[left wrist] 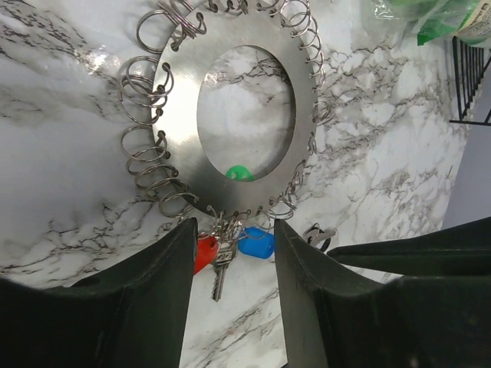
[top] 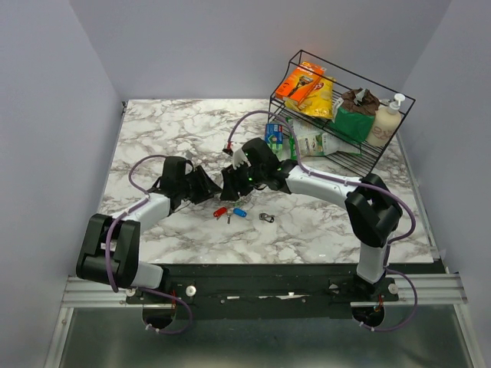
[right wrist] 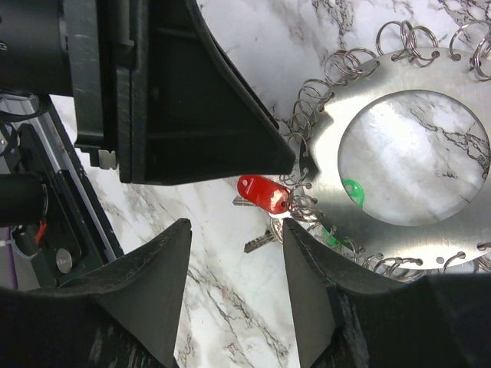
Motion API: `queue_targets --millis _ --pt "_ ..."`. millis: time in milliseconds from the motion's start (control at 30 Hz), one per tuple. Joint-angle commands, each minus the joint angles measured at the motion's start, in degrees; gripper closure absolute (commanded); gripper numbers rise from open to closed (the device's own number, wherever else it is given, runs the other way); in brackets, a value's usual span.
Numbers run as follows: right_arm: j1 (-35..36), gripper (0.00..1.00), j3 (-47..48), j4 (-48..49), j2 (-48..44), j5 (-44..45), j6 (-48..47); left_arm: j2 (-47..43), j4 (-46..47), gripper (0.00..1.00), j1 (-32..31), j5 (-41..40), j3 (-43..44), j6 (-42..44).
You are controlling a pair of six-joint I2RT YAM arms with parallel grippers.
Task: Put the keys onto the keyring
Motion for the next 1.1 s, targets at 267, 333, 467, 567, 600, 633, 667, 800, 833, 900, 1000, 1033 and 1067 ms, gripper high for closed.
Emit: queue_targets --millis 267,333,467,567,600,633,667,800,833,900,1000,1033,1067 --pt "-2.12 0.4 -5.63 6.5 -1.5 -2.67 9.21 -2.64 -13.48 0.53 -2.53 -7.04 3.14 13.06" --pt "-3.01 0.4 -6.96 7.65 -2.9 -3.74 10.53 -2.64 -14.19 0.53 -3.68 -8.72 3.32 14.02" --pt "-4.24 0.4 -8.72 8.01 -4.84 -3.39 10.72 -1.94 -15.07 0.53 -7.28 -12.93 4.89 15.17" --pt "-5.12 0.4 -9.86 7.92 -5.72 -3.65 10.89 -0.89 -16.21 0.55 -10.44 -16.98 6.48 15.78" --pt "-5.47 0.4 -10.13 8.01 -5.9 -3.65 10.89 -0.45 -16.48 0.56 -11.06 -19.16 6.83 15.87" --pt "-5.56 0.4 -10.65 8.01 -6.16 -3.57 10.8 -0.36 -16.74 0.57 -12.02 -20.05 7.1 16.14" --pt "-5.65 0.4 -10.83 8.01 -6.51 -3.48 10.72 -0.18 -16.92 0.6 -12.38 -20.67 7.45 16.14" --pt "-6.18 0.4 -11.62 8.01 -7.04 -3.3 10.8 1.05 -17.01 0.68 -13.35 -22.17 8.06 17.37" --pt "-6.18 0.4 -11.71 8.01 -7.04 -3.3 10.72 1.31 -17.18 0.7 -13.52 -23.65 8.15 17.54" --pt "-6.35 0.4 -11.8 8.09 -6.87 -3.48 10.72 2.27 -17.18 0.75 -14.31 -24.1 8.59 18.07" --pt "-6.35 0.4 -11.8 8.01 -6.78 -3.65 10.72 3.33 -17.53 0.76 -15.28 -24.98 9.03 18.42" --pt "-6.35 0.4 -11.89 8.01 -6.78 -3.65 10.72 3.34 -17.36 0.75 -15.46 -25.16 9.03 18.42" --pt "-6.27 0.4 -11.8 8.01 -6.78 -3.57 10.72 3.42 -17.36 0.75 -15.63 -25.42 9.03 18.34"
